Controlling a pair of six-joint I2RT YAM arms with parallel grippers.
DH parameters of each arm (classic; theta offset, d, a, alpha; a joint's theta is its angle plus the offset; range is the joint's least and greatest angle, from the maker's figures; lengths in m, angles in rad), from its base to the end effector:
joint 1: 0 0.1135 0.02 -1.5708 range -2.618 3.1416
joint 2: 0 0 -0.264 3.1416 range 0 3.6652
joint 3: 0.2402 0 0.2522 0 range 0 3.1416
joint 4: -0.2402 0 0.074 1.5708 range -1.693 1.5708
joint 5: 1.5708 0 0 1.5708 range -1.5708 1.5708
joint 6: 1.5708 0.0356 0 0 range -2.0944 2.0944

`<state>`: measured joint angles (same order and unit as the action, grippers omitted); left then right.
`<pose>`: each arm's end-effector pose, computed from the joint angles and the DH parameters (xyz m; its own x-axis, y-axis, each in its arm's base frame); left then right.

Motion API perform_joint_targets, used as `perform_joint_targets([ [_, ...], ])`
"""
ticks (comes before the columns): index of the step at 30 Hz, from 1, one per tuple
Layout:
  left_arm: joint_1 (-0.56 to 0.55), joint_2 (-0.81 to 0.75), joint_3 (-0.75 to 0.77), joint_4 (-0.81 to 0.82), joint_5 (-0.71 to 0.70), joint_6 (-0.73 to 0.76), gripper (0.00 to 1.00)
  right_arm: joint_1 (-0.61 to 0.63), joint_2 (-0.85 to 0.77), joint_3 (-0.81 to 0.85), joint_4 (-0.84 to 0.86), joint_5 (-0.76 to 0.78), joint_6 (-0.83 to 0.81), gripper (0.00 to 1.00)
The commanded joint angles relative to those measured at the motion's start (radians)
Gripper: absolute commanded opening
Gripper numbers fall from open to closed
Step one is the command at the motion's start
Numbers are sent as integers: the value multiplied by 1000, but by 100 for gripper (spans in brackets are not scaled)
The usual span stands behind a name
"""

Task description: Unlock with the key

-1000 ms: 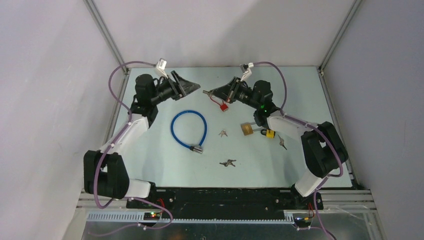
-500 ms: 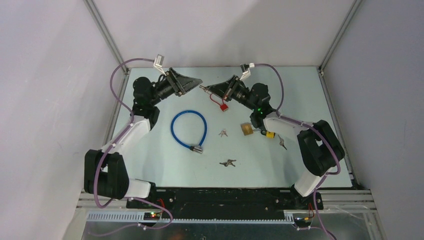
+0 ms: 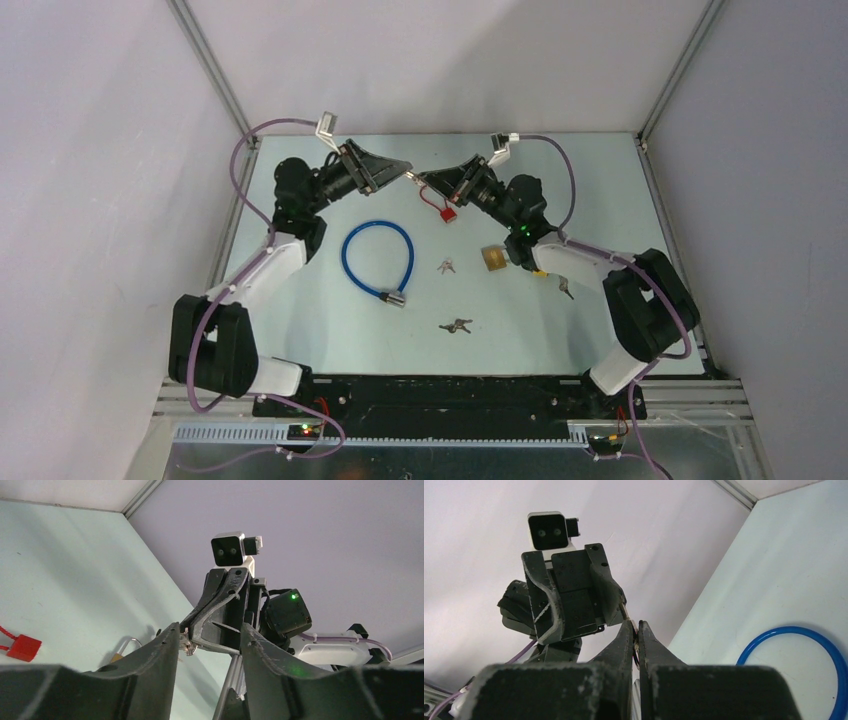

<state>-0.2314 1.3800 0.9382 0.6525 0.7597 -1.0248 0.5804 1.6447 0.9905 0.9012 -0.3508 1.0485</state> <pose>0.3006 -0.0960 0.3431 -0.5966 -0.4960 -0.6309 0.6007 0.2453 -0.7609 0.3065 0.2156 0.3016 -0.5858 0.5891 -0.5565 -0.5731 0.1844 0.7985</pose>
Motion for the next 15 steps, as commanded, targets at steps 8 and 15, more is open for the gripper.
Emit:
perform_joint_targets([
  [8,-37,-8,-14,148,51,-69,28,12,-106,-49,-55,171,-39,0],
  [15,-42,-6,-20,179,53,-93,23,16,-131,-70,-63,217,-18,0],
])
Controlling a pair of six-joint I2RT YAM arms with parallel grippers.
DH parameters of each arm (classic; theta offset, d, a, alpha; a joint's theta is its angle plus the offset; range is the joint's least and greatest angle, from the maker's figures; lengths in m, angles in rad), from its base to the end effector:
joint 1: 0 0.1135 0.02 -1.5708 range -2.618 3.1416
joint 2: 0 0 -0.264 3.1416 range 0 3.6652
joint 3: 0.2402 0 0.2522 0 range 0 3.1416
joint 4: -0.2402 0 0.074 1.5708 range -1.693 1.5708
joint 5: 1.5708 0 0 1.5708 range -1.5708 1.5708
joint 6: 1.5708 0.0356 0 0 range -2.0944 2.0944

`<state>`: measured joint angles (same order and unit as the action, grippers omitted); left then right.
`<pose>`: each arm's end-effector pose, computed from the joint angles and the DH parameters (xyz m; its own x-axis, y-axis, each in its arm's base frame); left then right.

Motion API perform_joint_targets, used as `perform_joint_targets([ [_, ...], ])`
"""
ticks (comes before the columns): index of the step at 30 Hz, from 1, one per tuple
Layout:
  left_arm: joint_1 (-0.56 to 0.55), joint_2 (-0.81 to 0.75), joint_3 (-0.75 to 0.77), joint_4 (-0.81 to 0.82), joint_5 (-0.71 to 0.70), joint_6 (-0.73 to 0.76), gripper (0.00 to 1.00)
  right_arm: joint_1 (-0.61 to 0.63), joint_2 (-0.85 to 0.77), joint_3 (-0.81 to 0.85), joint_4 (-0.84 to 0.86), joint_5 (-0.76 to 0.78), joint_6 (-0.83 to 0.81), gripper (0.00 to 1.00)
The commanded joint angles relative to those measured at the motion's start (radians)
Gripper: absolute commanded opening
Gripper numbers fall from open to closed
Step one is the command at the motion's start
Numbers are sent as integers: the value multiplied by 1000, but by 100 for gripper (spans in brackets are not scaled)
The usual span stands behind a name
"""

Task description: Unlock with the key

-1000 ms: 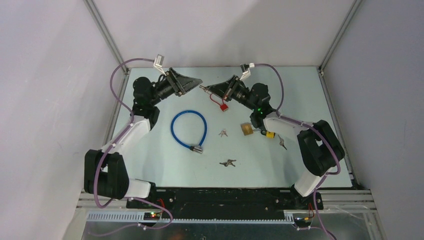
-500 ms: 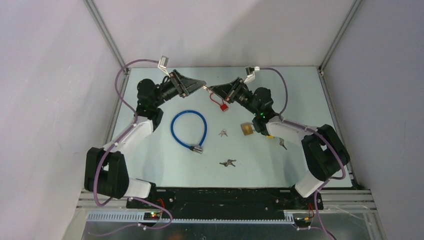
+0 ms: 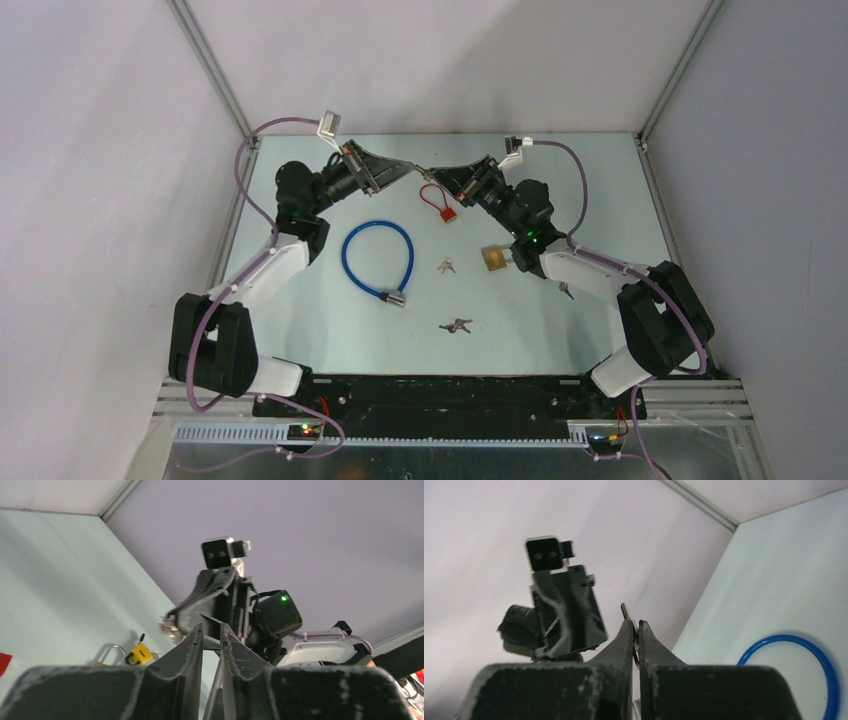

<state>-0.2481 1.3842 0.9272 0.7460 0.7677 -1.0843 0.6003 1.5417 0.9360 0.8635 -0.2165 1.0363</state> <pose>0.2972 -0.1008 0.3471 -0.5975 -0.5048 -0.6231 0.6285 0.1878 -0.7548 0.2870 0.2057 0.3150 -0.5151 0.6659 -0.5397 -0.5494 0.2268 0.8042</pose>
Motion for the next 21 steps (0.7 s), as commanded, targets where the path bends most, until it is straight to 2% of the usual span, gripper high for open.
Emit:
perform_joint_targets([
  [1,-26,-10,-9,88,45,-38,23,-3,-29,-16,-25,85,-5,0],
  [3,-26,-7,-11,94,45,-43,25,-2,-31,-16,-19,83,-2,0],
  [5,-27,-4,-11,95,41,-46,31,-1,-30,-16,-9,78,0,0],
  [10,-26,10,-18,95,29,-47,37,3,-36,-16,-2,73,-3,0],
  [21,-7,55,-38,95,-10,-58,43,27,-42,-16,47,32,8,0],
])
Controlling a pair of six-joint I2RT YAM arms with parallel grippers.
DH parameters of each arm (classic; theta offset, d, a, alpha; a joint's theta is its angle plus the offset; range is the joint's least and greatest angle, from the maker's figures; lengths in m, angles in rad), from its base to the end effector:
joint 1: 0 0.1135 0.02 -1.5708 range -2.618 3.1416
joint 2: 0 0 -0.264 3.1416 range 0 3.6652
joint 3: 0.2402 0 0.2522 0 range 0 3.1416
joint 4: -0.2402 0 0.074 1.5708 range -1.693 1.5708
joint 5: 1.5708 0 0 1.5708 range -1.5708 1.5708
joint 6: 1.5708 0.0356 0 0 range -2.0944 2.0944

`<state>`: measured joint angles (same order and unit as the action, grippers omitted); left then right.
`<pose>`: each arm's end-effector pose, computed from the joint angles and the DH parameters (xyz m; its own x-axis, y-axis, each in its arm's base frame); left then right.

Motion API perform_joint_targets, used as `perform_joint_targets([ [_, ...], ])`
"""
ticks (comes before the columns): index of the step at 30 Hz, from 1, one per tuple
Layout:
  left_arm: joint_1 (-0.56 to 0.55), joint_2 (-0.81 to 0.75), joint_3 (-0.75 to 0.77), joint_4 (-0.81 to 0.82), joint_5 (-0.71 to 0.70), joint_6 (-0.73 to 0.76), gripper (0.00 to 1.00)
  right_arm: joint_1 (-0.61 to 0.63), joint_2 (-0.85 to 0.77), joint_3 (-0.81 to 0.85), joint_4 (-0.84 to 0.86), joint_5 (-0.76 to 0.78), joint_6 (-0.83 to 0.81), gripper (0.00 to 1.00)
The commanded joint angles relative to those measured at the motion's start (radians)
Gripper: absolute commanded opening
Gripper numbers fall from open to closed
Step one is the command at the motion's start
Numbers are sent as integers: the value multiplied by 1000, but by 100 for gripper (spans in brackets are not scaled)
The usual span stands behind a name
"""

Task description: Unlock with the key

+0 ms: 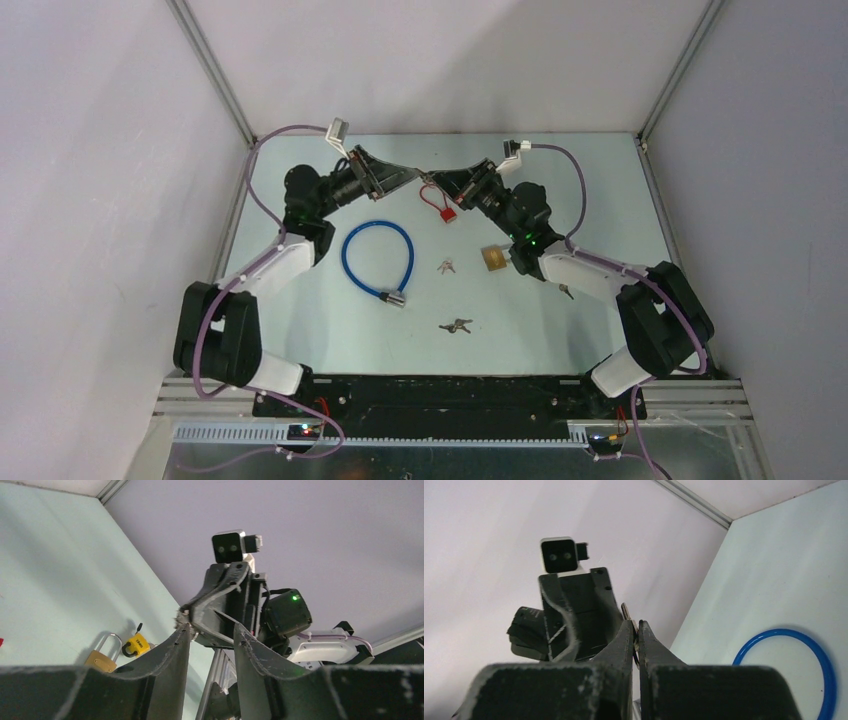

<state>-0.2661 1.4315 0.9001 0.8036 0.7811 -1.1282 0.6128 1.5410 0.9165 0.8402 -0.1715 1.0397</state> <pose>0.3027 -0.1085 0.3292 -0.6489 -0.4883 -0.5836 0.5946 0.1532 -0.7893 0.2849 0.2077 0.3062 -0.5176 0.6747 -0.5262 -0.5071 0.2535 0.8238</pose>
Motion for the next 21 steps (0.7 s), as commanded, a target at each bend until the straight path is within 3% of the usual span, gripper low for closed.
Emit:
perform_joint_targets([
  [1,14,9,-12,36,-26,-14,43,18,-42,4,72,-14,4,0],
  [21,36,-10,-23,17,-51,1,41,39,-45,4,83,-23,8,0],
])
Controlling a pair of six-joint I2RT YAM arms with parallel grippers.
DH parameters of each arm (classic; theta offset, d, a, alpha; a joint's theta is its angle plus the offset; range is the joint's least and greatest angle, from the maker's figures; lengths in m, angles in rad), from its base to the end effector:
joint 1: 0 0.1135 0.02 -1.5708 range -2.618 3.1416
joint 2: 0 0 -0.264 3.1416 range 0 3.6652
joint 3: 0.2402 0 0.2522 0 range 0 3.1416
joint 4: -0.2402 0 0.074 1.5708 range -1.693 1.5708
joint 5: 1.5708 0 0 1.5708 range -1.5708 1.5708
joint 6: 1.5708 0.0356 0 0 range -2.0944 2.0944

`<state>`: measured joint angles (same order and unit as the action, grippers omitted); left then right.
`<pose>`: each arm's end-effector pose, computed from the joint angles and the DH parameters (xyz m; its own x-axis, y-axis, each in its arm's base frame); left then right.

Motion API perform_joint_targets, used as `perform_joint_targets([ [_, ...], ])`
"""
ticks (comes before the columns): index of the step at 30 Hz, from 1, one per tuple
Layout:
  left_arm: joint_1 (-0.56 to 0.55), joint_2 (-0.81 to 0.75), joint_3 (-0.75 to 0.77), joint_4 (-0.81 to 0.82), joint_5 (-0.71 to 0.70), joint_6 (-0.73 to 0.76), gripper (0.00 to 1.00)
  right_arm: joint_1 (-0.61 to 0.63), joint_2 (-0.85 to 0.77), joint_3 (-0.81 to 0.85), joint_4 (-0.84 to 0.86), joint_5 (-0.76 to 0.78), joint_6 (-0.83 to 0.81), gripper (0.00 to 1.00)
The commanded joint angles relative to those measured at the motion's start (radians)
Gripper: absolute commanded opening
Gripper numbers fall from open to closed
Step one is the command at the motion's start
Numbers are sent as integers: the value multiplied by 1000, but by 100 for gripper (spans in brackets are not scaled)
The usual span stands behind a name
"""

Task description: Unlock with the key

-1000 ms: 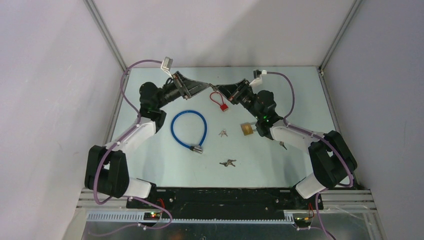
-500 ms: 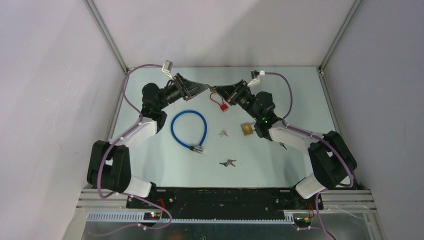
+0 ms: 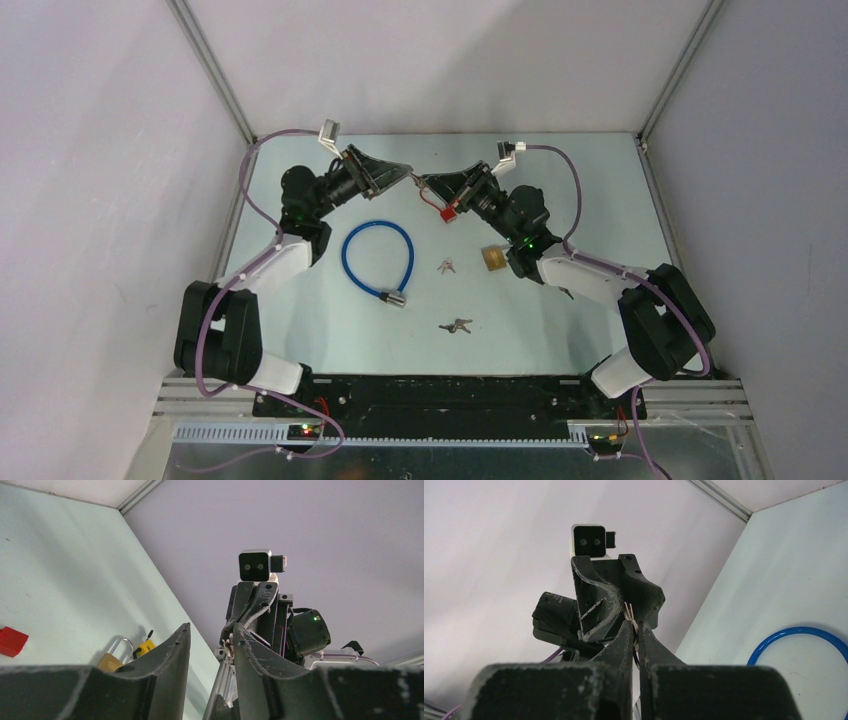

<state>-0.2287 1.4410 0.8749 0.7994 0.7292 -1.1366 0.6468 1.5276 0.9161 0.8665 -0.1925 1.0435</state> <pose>0.3088 -0.0962 0.3178 -0.6314 -0.5476 -0.5490 0.5410 0.1962 -0.8178 0.2744 0.2158 0.3132 -0.5375 0.6570 -0.5286 -0.5459 0.2066 0.8119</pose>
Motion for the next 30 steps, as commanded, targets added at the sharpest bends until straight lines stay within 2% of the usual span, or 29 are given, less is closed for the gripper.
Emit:
perform_joint_targets([
  [1,-7,-22,2,21,2,12,40,4,-32,4,56,1,4,0],
  [9,-45,-33,6,21,12,17,22,5,-38,4,30,24,-2,0],
  [12,-61,-44,4,21,9,25,7,4,-42,4,21,23,-10,0],
  [14,-65,-54,1,21,2,31,0,1,-51,1,19,14,-27,1],
  [16,-66,-64,-5,21,-2,32,0,-6,-63,-1,7,-9,-59,11],
  [17,-67,-70,-8,19,-4,33,0,-14,-78,-1,-16,-32,-87,21],
  [19,-66,-79,-17,7,-5,40,0,-35,-103,0,-54,-86,-134,34],
  [21,-66,-90,-29,-20,-6,57,0,-62,-127,0,-92,-153,-175,43],
  [25,-67,-116,-52,-69,5,92,0,-104,-177,0,-165,-292,-280,46],
  [30,-78,-150,-89,-108,18,116,0,-112,-243,0,-292,-374,-461,45],
])
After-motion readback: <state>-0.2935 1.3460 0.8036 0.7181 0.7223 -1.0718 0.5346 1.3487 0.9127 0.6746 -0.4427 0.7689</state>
